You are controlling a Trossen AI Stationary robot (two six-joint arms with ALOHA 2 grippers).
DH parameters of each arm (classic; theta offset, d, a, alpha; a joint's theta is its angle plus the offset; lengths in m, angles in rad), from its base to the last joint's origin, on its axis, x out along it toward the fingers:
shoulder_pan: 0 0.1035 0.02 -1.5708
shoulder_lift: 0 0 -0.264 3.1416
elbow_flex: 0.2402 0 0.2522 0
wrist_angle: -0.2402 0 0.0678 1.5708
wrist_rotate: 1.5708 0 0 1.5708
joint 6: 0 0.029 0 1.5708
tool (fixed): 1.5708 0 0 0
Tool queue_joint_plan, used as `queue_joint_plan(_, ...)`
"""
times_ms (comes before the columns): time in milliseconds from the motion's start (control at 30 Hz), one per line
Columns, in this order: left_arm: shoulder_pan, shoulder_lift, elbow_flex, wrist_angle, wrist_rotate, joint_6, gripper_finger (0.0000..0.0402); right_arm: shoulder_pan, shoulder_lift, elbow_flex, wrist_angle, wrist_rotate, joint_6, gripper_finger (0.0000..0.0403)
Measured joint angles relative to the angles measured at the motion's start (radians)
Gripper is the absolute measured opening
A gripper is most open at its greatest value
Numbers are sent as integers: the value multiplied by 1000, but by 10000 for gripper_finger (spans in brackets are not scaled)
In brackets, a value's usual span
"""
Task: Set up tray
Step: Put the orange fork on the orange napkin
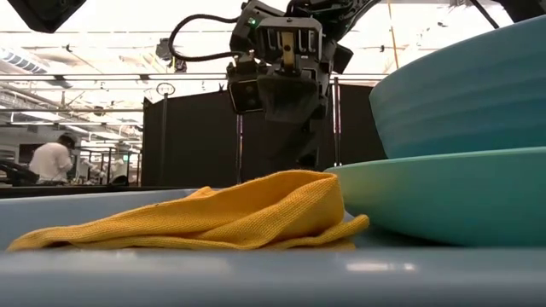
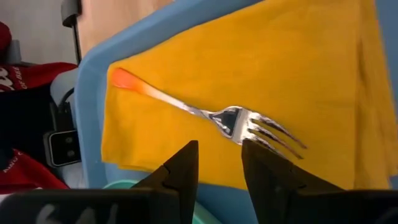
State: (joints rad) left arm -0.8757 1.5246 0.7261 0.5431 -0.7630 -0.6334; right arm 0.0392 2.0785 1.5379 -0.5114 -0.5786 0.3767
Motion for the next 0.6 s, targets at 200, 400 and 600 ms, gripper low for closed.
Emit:
queue_joint_plan(200,0,0,0,-2,-6,0,397,2,0,0,0,0,-3,75)
queue_joint_plan(400,0,0,0,-2,-6,0,397,2,0,0,12,0,-8,12)
queue_joint_plan(600,0,0,0,-10,-6,-1,397,2,0,0,7,-4,47,20)
